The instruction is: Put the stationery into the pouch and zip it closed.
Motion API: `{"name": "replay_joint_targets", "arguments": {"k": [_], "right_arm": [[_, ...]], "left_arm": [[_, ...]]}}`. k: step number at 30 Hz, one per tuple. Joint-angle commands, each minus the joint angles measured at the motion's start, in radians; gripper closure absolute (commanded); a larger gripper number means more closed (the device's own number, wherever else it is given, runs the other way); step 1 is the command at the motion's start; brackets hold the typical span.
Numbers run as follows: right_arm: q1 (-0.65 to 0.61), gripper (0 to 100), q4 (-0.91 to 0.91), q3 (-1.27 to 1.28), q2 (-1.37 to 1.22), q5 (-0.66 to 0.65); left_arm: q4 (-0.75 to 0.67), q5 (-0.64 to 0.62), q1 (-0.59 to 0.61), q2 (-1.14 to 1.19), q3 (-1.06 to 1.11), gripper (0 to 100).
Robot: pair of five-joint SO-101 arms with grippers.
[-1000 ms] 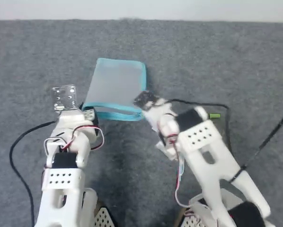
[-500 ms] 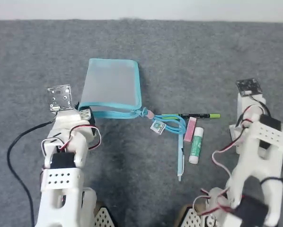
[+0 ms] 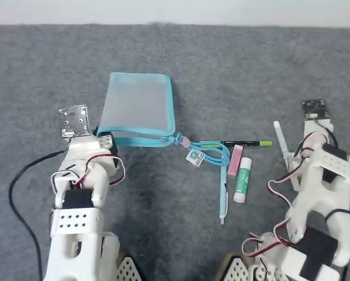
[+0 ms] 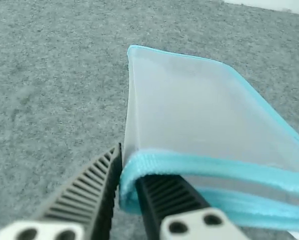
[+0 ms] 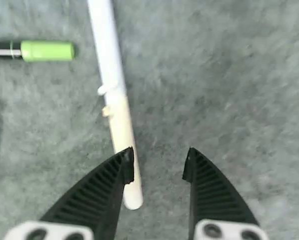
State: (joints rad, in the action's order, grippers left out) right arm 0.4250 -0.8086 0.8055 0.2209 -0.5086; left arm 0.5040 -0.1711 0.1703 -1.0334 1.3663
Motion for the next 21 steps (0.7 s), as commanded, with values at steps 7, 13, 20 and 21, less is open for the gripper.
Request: {"name": "replay_joint_targets", "arguments": {"k": [7, 13, 20, 21], "right_arm": [[-0.002, 92.5, 0.153, 0.112, -0.033, -0.058], [0.002, 93.0, 0.119, 0.101, -0.042, -0.068], [0.012, 99.3, 0.074, 0.098, -0.028, -0.060], [0.015, 99.1, 0.058, 0.084, -0.019, -0.058]], "left_arm": [[-0.012, -0.012, -0.002, -0.003, -0.025, 99], [-0.012, -0.012, -0.002, -0.003, -0.024, 99], [-0.012, -0.012, -0.002, -0.003, -0.024, 99], [-0.012, -0.012, -0.002, -0.003, -0.024, 99]]}}
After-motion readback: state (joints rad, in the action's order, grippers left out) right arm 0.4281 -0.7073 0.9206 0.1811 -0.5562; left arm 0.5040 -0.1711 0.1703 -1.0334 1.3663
